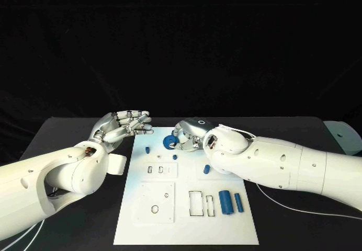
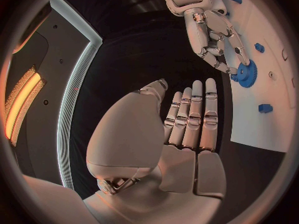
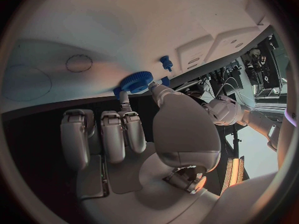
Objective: Assemble the parts on the task board
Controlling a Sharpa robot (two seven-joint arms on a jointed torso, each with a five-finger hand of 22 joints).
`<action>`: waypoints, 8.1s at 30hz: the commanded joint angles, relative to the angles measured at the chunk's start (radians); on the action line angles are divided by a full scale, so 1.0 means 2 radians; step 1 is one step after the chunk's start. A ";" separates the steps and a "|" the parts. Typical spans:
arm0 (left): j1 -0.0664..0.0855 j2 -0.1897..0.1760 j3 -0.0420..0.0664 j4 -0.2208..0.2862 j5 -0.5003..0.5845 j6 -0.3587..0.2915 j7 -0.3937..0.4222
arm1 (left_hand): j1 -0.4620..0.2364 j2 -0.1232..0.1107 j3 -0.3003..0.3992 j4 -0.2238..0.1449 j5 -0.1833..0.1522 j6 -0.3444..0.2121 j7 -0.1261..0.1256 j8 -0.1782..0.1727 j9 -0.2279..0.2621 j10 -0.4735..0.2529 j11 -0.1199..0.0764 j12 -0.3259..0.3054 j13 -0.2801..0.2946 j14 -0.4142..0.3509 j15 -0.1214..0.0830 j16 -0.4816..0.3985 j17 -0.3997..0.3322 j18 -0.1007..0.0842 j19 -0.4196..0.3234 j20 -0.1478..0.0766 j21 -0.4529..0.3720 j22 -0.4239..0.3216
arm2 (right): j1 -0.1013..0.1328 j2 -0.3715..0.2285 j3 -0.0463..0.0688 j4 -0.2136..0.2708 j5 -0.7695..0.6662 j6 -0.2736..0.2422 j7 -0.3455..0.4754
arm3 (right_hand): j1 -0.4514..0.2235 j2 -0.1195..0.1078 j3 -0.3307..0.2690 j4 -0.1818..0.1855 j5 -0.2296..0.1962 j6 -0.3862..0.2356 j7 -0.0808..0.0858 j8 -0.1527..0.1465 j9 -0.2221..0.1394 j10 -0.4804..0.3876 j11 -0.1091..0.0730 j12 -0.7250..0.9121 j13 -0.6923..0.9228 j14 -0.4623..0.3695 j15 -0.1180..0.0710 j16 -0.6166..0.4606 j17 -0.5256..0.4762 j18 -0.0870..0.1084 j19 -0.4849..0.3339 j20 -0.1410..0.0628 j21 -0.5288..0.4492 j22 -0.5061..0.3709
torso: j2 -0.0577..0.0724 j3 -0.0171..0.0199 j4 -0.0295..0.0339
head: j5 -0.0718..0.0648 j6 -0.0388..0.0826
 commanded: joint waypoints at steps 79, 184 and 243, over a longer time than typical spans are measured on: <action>0.000 0.008 0.000 -0.018 -0.004 0.017 0.002 | 0.000 -0.007 0.006 -0.001 -0.004 0.002 0.008 -0.002 0.000 0.006 0.001 -0.005 0.000 0.001 0.001 -0.005 0.004 0.007 0.003 0.002 -0.003 -0.002 | -0.012 -0.191 0.003 0.019 0.171 0.027 0.154 | 0.119 -0.007 0.058 -0.086 0.004 0.033 0.002 -0.033 0.001 0.038 0.002 0.005 0.116 0.049 0.002 -0.002 0.109 0.001 0.016 0.003 -0.011 0.077 | -0.011 0.0065 -0.0139 | -0.001 -0.004; -0.002 0.058 -0.004 -0.090 0.001 0.019 -0.004 | -0.001 -0.005 0.011 -0.003 -0.004 0.001 0.009 -0.004 -0.001 0.006 0.002 -0.009 0.000 0.002 0.002 -0.007 0.006 0.007 0.004 0.002 -0.004 -0.003 | -0.044 -0.002 -0.012 0.096 0.046 0.003 -0.035 | 0.094 0.022 0.095 -0.102 -0.005 0.082 -0.029 0.008 0.034 0.035 -0.026 0.000 0.111 0.048 -0.023 -0.004 0.102 -0.005 0.029 -0.021 0.005 0.097 | -0.038 -0.0011 -0.0136 | 0.052 -0.042; -0.002 0.050 -0.004 -0.090 0.001 0.016 -0.004 | -0.002 -0.006 0.012 -0.003 -0.004 0.001 0.009 -0.004 -0.001 0.007 0.002 -0.011 0.000 0.002 0.002 -0.009 0.007 0.007 0.004 0.002 -0.004 -0.004 | -0.058 0.012 -0.014 0.075 0.032 0.026 -0.040 | 0.069 -0.001 0.083 -0.094 -0.008 0.071 -0.024 0.004 0.034 0.031 -0.022 -0.006 0.106 0.047 -0.019 -0.005 0.099 -0.004 0.027 -0.018 0.001 0.094 | -0.037 0.0005 -0.0132 | 0.057 -0.052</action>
